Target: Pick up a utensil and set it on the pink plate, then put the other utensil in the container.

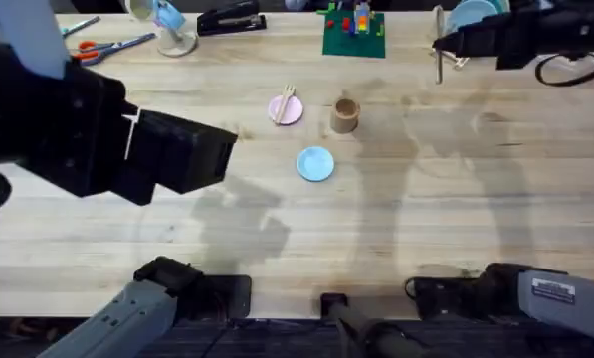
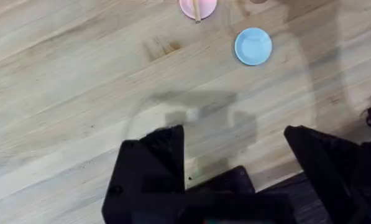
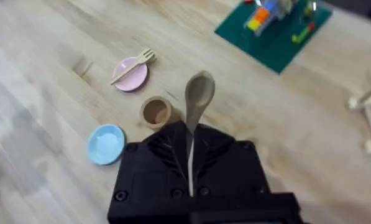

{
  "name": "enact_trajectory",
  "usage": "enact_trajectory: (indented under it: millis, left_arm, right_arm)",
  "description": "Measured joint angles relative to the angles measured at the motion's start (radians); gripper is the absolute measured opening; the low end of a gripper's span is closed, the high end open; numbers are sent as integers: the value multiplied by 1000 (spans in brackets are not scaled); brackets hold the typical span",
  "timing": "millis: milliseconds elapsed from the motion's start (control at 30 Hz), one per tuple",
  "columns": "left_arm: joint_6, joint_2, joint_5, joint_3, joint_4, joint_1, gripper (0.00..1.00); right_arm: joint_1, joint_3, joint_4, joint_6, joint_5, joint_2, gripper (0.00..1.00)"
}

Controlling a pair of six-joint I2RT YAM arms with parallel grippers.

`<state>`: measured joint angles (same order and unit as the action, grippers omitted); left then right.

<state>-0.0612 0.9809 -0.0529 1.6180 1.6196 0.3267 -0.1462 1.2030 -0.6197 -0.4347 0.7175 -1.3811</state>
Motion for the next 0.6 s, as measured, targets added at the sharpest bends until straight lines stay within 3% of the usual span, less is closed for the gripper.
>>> enact_trajectory:
  millis: [167,367,600]
  left_arm:
    - [0,0,0,0,0,0,974]
    - [0,0,0,0,0,0,974]
    - [0,0,0,0,0,0,974]
  right_arm:
    - [-21,0,12,-120,110,0,31]
    - [-91,0,-41,-237,375,-5,31]
    - [-199,-58,-193,-534,677,-75,33]
